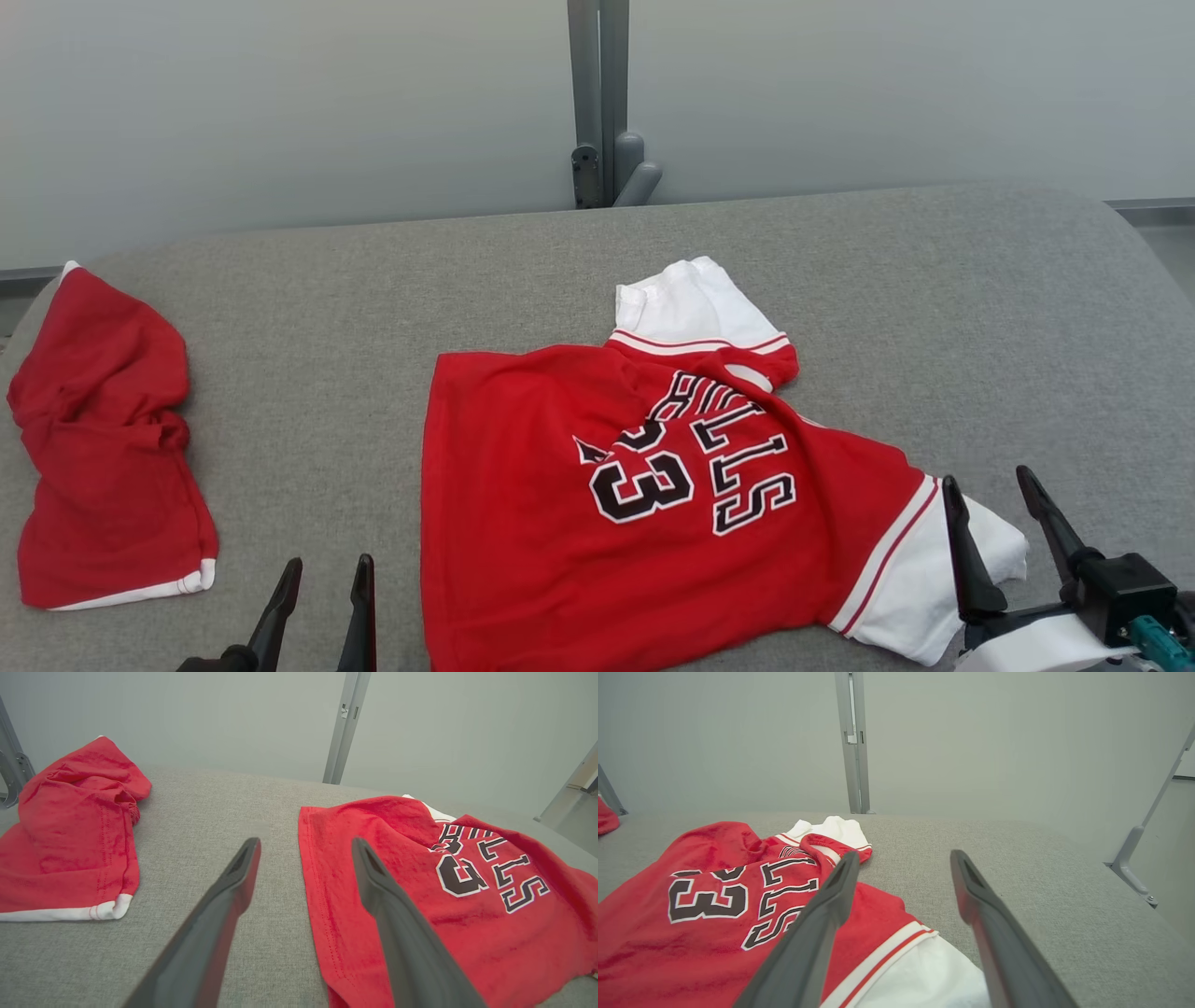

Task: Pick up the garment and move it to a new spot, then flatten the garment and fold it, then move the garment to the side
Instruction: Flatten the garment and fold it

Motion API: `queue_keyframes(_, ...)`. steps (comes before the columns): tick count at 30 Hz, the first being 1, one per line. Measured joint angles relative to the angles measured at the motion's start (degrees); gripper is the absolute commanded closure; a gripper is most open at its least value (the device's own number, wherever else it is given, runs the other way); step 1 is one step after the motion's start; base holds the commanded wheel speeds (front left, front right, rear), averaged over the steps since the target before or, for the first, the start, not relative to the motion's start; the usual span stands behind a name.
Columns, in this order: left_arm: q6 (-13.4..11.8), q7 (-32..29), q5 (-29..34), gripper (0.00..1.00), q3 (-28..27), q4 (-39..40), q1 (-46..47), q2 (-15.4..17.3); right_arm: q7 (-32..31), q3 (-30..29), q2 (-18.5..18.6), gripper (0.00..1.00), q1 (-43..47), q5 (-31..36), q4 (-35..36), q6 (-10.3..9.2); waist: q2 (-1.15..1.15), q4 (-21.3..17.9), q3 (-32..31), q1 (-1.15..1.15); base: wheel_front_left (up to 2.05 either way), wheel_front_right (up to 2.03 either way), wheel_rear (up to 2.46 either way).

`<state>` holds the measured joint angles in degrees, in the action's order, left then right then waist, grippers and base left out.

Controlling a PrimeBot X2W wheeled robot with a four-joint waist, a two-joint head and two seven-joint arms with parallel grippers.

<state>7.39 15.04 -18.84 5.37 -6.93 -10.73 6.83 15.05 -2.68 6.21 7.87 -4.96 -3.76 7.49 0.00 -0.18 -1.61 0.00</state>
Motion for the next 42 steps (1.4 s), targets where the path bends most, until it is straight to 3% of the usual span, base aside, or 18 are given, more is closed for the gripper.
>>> queue_keyframes(5, 0.0, 0.0, -3.1, 0.00, 3.6, -2.3, -0.1, 1.6, 0.0, 3.4, 2.2, 0.00, -0.3, -1.4, -2.1, 0.02, 0.00, -0.1, 0.0, 0.00, 0.00, 0.00, 0.00)
queue_keyframes(10, 0.0, -3.4, -8.0, 0.00, 10.5, -4.6, -0.4, 7.4, -0.6, 8.1, 10.1, 0.00, -1.8, -3.2, -5.8, 0.02, 0.00, -0.4, 0.1, 0.00, 0.00, 0.00, 0.00)
queue_keyframes(14, 0.0, -9.2, -11.4, 0.00, 13.0, -2.2, -1.1, 11.0, -8.9, 13.2, 18.6, 0.00, -2.7, -7.1, -5.5, 0.03, 0.00, -0.6, 0.4, 0.00, 0.00, 0.00, 0.00)
queue_keyframes(21, 0.0, -18.3, -16.2, 0.00, 15.8, 1.6, -2.1, 12.5, -27.3, 18.1, 29.5, 0.00, -2.9, -15.5, -2.8, 0.02, 0.00, -0.7, 2.4, 0.00, 0.00, 0.00, 0.00)
queue_keyframes(25, 0.0, -19.9, -16.5, 0.00, 16.1, 1.6, -0.8, 13.2, -31.4, 18.6, 31.8, 0.00, -4.0, -17.9, -1.5, 0.04, 0.00, -0.4, 4.1, 0.00, 0.00, 0.00, 0.00)
queue_keyframes(42, 0.0, -21.4, -18.7, 0.00, 17.9, -1.4, 3.2, 13.1, -35.0, 25.2, 35.9, 0.00, -12.0, -21.0, -3.1, 0.03, 0.00, 0.5, 9.4, 0.00, 0.00, 0.00, 0.00)
